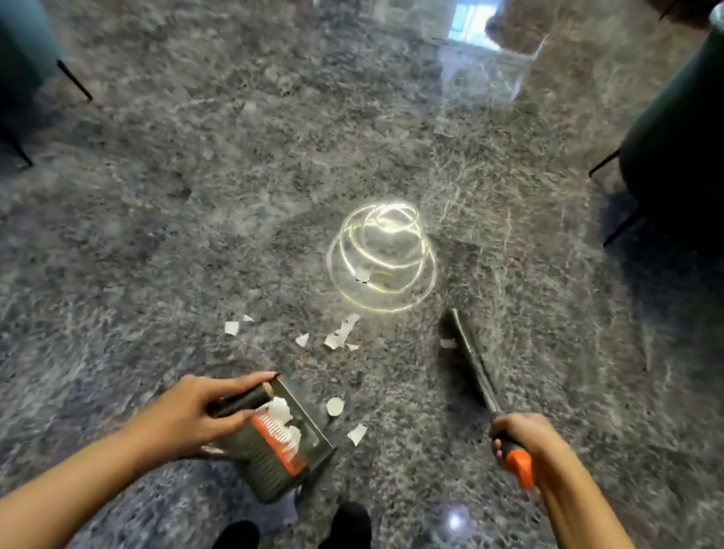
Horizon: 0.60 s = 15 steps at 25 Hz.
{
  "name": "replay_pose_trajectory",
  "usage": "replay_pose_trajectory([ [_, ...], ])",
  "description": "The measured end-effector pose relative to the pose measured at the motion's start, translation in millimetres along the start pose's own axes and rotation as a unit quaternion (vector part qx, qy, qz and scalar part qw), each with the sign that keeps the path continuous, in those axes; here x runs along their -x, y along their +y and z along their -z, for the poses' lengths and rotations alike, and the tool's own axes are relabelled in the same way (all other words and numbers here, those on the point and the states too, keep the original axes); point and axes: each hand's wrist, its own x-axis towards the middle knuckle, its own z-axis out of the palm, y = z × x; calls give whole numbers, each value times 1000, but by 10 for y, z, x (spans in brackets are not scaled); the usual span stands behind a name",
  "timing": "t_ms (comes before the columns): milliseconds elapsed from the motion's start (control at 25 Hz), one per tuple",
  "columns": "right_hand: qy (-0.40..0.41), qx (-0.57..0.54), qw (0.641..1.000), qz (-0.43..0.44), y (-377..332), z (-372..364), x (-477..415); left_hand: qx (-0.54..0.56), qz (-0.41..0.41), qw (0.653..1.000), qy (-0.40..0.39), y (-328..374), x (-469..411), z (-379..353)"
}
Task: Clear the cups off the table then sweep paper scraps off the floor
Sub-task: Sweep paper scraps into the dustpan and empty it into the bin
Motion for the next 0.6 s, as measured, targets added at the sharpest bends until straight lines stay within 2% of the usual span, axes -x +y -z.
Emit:
replay_pose_trajectory([
  [160,-73,74,995,6,-5,-122,-70,5,51,997,56,76,129,-132],
  [320,-141,39,989,3,-172,87,-24,14,90,988,121,91,227,-202],
  [440,-154,29,987,20,-290,203,-22,22,108,984,142,123,290,-228],
  [520,-153,78,984,44,-371,163,-62,29,114,984,134,124,344,-265],
  [600,-142,175,971,84,-449,51,-144,24,112,988,105,132,387,-319],
])
